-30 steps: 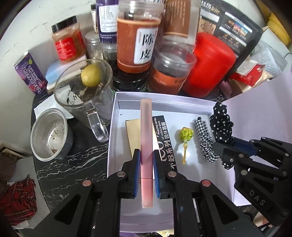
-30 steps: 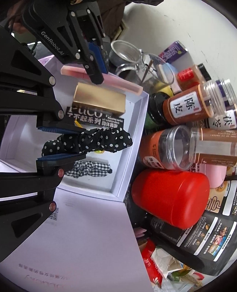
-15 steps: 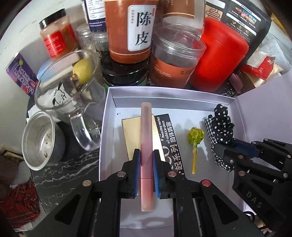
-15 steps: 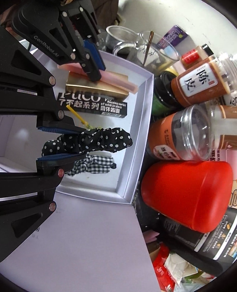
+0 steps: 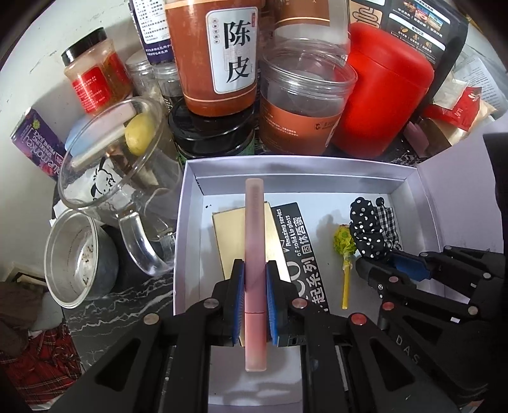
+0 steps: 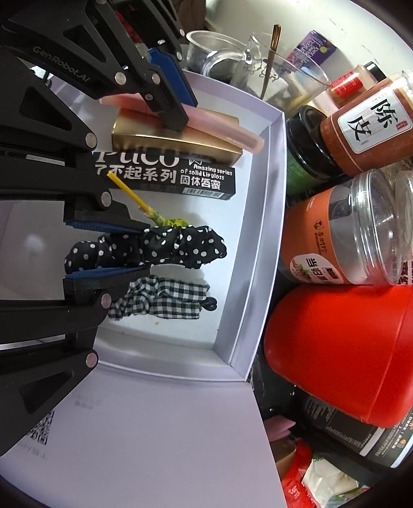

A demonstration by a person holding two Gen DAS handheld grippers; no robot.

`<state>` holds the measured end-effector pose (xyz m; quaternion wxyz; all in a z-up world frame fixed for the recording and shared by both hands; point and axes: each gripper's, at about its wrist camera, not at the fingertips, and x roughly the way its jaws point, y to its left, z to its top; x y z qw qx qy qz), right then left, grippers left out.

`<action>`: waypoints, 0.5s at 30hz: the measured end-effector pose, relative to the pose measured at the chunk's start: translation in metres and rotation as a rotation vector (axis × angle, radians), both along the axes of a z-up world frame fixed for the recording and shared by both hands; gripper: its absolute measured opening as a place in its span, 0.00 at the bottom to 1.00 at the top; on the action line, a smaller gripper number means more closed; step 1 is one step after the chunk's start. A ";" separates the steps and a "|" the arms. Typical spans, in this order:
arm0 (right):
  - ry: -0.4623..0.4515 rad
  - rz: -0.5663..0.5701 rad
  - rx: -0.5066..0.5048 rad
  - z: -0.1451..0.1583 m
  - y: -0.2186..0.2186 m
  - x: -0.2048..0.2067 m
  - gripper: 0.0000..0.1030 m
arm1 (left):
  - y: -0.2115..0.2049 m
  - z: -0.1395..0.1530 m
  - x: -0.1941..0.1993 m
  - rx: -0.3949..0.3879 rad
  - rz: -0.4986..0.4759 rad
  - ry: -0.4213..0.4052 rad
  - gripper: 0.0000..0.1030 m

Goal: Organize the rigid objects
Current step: 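Lower the comb and polka-dot scrunchie into the box and open the right tool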

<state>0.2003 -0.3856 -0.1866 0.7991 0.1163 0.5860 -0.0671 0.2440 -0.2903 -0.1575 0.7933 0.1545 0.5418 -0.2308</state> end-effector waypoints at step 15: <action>0.005 0.002 0.006 -0.012 -0.002 0.011 0.20 | -0.006 0.002 0.012 0.010 0.031 -0.005 0.13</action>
